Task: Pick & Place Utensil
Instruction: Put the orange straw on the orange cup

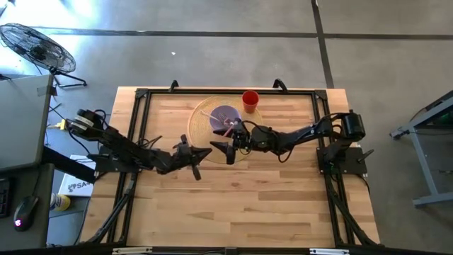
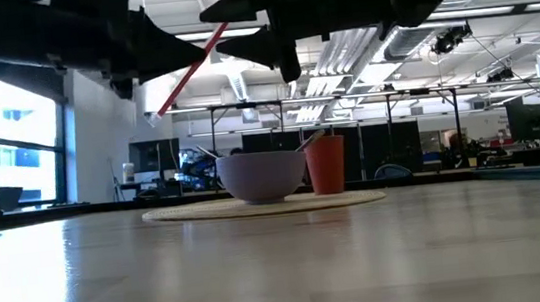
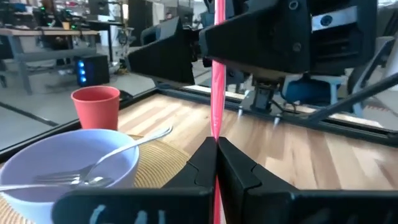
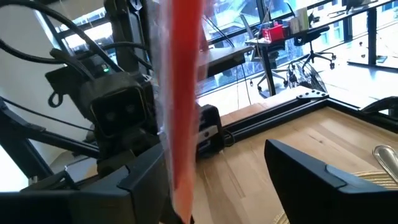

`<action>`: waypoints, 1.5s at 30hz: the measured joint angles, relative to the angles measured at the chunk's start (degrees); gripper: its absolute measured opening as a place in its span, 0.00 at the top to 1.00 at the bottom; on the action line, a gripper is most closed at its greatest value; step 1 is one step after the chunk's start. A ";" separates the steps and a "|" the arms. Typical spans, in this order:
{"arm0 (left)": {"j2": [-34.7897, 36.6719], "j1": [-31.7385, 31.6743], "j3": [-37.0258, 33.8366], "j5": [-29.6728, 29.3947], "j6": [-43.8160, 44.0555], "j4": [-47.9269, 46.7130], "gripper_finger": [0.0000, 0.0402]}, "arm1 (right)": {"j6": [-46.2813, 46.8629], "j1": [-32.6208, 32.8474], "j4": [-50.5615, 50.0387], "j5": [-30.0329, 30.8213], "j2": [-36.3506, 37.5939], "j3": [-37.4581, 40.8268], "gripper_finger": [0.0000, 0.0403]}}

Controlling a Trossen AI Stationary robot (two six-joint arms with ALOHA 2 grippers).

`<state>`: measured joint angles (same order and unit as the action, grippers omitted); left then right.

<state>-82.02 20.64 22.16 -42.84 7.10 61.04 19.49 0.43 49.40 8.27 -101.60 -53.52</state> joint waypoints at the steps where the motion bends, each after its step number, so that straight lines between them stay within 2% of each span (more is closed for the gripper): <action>1: 0.00 0.00 0.47 -0.50 0.05 -0.79 1.00 | 0.00 0.00 -0.02 -0.01 0.00 0.00 0.38; 7: 0.00 0.00 1.58 -1.06 -0.67 -1.29 1.00 | 0.00 0.66 -0.23 -0.06 0.00 0.00 0.46; 20: 0.00 0.00 1.58 -1.20 -0.83 -1.18 1.00 | -0.42 0.85 -0.25 0.13 -0.02 0.00 0.71; 40: 0.00 0.00 1.56 -1.21 -0.61 -1.20 1.00 | -0.44 0.85 -0.26 -0.26 -0.02 0.00 0.97; 45: 0.00 0.00 1.56 -1.19 -0.60 -1.20 1.00 | -0.59 0.79 -0.41 -0.28 -0.02 0.00 0.99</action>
<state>-82.02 20.64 23.73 -44.03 6.50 59.83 18.89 1.21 48.99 7.99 -101.62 -53.52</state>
